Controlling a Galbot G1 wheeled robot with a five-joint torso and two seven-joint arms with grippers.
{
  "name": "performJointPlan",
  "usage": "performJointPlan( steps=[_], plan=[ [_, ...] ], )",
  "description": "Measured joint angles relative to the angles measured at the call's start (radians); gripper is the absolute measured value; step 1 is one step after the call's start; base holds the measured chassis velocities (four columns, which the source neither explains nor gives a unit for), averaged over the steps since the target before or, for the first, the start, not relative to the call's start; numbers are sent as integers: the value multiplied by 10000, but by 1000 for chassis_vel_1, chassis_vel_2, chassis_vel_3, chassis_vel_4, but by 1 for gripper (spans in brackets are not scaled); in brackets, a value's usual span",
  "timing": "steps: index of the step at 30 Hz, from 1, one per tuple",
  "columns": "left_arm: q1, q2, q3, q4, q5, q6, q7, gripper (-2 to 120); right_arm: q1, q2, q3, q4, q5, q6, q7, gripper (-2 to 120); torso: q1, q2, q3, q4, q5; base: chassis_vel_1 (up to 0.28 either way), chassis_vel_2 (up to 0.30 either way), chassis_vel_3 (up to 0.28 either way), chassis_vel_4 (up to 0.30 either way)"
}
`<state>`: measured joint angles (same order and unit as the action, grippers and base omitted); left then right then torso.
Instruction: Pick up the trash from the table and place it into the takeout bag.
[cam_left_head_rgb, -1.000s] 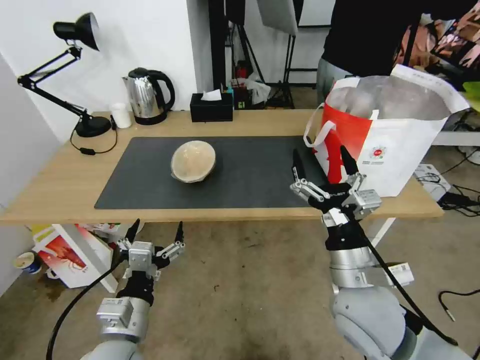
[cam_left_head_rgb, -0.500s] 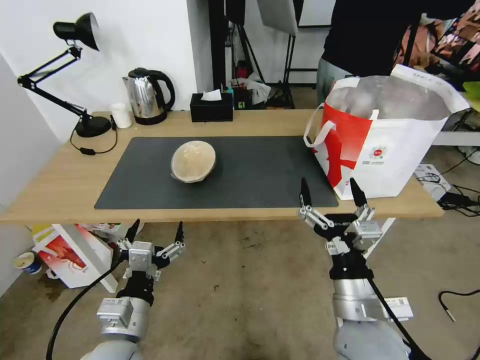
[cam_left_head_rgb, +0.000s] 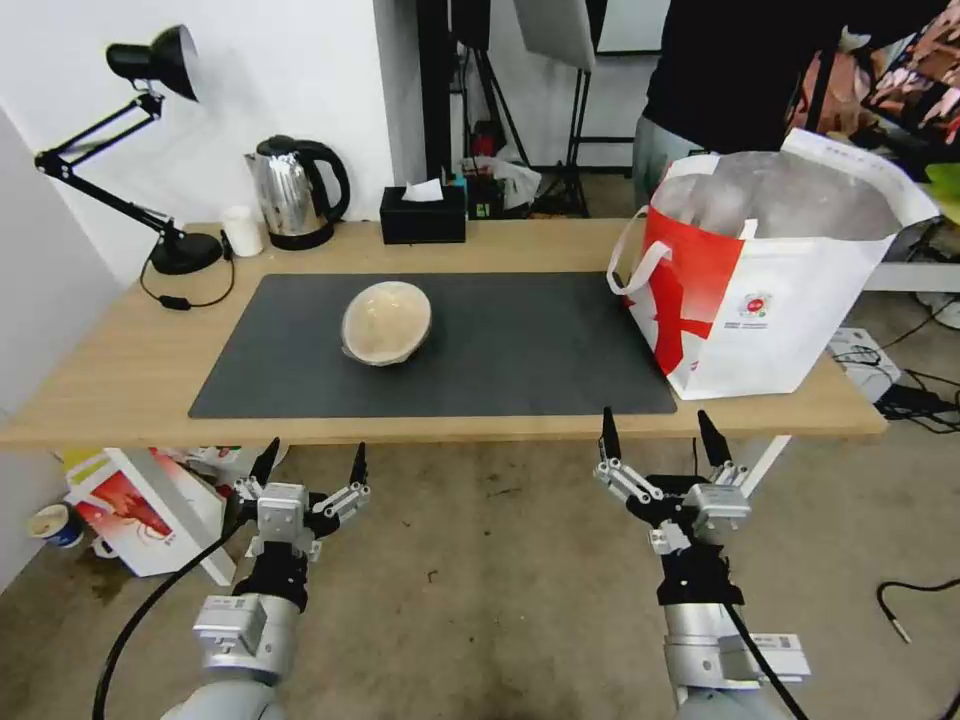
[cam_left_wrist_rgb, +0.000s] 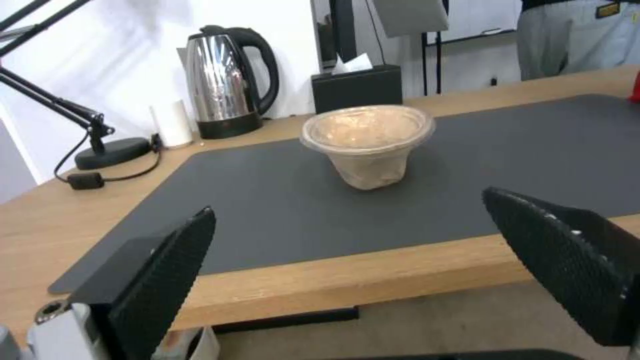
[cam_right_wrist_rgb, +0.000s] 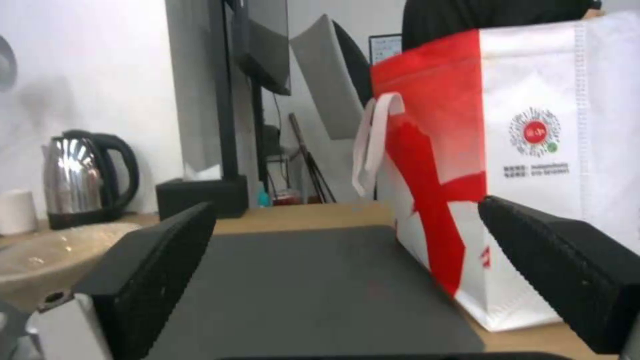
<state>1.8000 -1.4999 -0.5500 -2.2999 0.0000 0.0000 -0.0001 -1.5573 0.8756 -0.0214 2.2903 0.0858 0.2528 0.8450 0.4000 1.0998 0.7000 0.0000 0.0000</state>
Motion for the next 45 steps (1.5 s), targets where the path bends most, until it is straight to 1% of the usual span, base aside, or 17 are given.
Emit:
performJointPlan(
  steps=[15, 45],
  plan=[
    [0, 0, 0, 0, 0, 0, 0, 100, -165, 103, -9, -305, -181, -60, 291, 100, 1, 0, 0, 0, -1, 0, 0, 0, 0],
    [0, 0, 0, 0, 0, 0, 0, 100, -537, 248, -259, -860, -826, -70, 141, 100, 0, 3, 0, 0, -1, 0, 0, 0, 0]
  ],
)
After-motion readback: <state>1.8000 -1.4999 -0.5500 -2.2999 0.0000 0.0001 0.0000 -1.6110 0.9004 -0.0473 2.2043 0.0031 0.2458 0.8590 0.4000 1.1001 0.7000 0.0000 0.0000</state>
